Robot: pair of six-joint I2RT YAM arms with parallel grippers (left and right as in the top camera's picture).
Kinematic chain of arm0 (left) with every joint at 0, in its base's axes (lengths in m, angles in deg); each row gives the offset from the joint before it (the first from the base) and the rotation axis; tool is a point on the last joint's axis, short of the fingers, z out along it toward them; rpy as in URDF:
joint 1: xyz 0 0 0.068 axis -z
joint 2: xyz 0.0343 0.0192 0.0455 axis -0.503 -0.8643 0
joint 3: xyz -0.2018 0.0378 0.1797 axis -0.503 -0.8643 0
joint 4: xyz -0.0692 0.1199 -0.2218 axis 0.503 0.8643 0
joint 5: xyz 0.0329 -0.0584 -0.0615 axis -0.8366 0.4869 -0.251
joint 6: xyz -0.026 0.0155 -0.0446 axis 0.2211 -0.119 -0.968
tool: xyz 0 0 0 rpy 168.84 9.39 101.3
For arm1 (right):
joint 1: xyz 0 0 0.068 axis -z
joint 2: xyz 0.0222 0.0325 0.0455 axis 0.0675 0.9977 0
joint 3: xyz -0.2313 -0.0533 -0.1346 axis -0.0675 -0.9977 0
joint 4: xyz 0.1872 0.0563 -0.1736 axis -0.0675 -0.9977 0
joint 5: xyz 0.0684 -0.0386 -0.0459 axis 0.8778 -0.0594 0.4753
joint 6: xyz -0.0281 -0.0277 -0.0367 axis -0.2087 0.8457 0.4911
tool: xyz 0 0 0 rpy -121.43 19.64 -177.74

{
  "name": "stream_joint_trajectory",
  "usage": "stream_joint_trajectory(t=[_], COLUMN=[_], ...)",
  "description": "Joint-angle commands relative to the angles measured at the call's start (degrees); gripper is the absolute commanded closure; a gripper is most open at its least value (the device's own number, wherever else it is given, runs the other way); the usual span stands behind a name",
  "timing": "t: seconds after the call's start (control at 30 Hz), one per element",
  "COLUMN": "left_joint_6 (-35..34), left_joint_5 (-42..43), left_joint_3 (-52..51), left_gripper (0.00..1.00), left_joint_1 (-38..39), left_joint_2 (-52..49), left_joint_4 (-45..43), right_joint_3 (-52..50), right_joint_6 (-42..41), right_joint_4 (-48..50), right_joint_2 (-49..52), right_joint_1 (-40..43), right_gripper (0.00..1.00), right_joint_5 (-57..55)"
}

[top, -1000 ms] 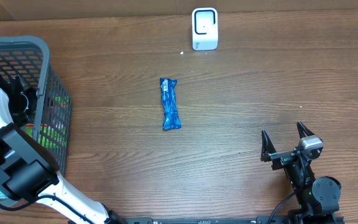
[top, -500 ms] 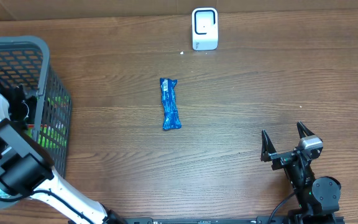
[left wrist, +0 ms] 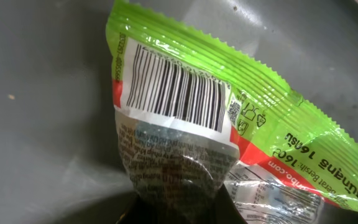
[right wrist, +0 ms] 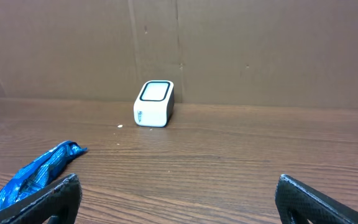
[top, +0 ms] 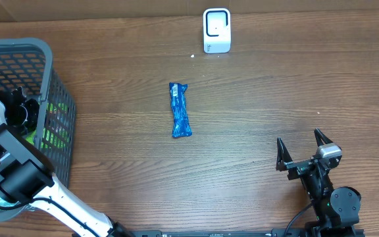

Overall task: Scan the item barcode
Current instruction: 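Close the left gripper on the snack bag and lift it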

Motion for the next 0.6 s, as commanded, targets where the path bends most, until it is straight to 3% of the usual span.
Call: stream_joint_trajectory(t=[0.0, 0.37, 0.47, 0.57], left_joint_6=[-1.92, -7.48, -7.96, -8.83], left_joint_5=[2.45, 1.25, 1.14, 1.31], left_joint_3=[3.06, 44.63, 52.89, 54.95], left_gripper=[0.96, 0.96, 0.96, 0.96], left_joint_1=[0.76, 0.81, 0.81, 1.01], left_joint_2=[-5.84, -5.84, -5.77, -3.39], left_joint_4=[5.35, 33.97, 37.35, 37.33], right_joint_3=[-0.59, -0.59, -0.59, -0.59], right_joint_6=[-0.13, -0.13, -0.13, -0.13], right_joint_4=[0.28, 0.28, 0.28, 0.28], right_joint_2=[-0.52, -0.52, -0.52, -0.52], right_joint_1=[-0.26, -0.26, -0.26, -0.26], right_gripper=[0.00, 0.00, 0.00, 0.00], right_joint_5=[-0.07, -0.04, -0.04, -0.04])
